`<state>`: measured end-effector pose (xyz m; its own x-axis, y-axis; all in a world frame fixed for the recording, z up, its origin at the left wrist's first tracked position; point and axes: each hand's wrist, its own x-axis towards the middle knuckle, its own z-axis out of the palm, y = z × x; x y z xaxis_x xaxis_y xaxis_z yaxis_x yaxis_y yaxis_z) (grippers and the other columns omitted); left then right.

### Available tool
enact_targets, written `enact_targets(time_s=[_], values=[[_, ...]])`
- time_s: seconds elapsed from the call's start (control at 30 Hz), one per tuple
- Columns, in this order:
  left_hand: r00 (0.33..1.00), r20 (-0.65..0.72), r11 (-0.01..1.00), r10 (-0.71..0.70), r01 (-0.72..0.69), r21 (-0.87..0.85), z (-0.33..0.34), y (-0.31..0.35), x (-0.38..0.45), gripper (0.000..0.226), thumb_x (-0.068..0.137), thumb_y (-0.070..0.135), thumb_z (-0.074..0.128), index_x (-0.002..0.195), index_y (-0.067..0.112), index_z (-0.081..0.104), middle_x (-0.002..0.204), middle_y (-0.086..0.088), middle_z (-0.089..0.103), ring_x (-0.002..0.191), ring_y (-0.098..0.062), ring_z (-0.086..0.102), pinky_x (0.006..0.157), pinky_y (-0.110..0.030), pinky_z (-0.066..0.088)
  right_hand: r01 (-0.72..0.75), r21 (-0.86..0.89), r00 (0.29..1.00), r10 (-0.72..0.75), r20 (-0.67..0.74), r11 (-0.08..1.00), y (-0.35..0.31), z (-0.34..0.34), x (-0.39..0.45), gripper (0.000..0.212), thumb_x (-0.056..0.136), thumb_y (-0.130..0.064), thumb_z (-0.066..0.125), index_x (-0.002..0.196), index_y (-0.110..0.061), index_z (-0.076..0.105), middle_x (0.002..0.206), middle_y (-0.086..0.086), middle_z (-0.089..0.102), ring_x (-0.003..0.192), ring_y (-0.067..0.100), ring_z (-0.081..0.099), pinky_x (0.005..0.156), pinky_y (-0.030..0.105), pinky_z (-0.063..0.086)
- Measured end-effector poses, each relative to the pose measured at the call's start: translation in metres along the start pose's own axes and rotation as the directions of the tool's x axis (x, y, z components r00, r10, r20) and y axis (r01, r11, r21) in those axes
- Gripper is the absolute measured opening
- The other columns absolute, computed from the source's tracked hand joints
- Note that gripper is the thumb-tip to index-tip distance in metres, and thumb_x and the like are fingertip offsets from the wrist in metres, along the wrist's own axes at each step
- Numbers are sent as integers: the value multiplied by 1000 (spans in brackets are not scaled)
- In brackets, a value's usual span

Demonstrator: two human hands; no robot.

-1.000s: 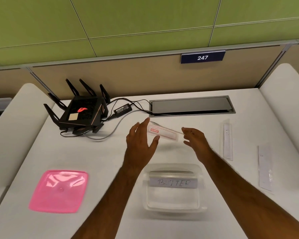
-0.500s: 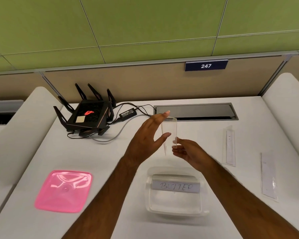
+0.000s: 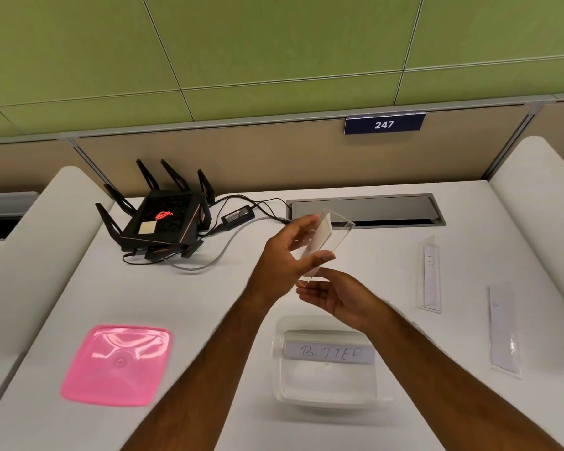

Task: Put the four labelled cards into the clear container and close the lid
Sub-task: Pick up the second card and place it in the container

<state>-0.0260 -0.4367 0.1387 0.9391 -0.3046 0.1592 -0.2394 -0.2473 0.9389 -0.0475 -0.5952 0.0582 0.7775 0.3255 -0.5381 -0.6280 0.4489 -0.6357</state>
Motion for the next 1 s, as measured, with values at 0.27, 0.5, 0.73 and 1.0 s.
enact_targets(time_s=[0.27, 0.5, 0.73, 1.0], values=[[983, 100, 981, -155, 165, -105, 8, -17, -18, 55, 80, 42, 81, 131, 44, 60, 120, 15, 65, 117, -14, 60, 82, -28, 60, 61, 82, 978, -76, 192, 995, 13, 3, -13, 54, 82, -41, 80, 124, -8, 69, 121, 28, 65, 113, 39, 65, 102, 50, 52], [989, 54, 985, -136, 128, 119, 2, -22, -24, 70, 70, 61, 78, 135, 46, 54, 117, 31, 59, 110, 0, 56, 75, -14, 55, 220, -198, 976, -216, 41, 955, 2, -31, -27, 29, 101, -18, 58, 126, -3, 63, 127, 23, 67, 118, 41, 65, 99, 51, 55], [996, 77, 846, -46, -2, 533, -13, -35, -28, 74, 72, 60, 78, 138, 34, 55, 125, 16, 62, 102, -2, 55, 101, -28, 43, 292, -733, 914, -406, 24, 614, -36, -50, -68, 72, 81, -25, 84, 142, -33, 44, 132, -10, 61, 121, 8, 61, 95, 28, 55], [990, 133, 769, -47, -49, 637, -9, -43, -40, 71, 72, 66, 74, 135, 39, 54, 132, 15, 61, 116, -6, 56, 117, -40, 19, 327, -935, 869, -433, 240, 139, -40, -40, -73, 86, 76, -39, 85, 145, -46, 34, 145, -28, 39, 124, -1, 45, 93, 6, 39]])
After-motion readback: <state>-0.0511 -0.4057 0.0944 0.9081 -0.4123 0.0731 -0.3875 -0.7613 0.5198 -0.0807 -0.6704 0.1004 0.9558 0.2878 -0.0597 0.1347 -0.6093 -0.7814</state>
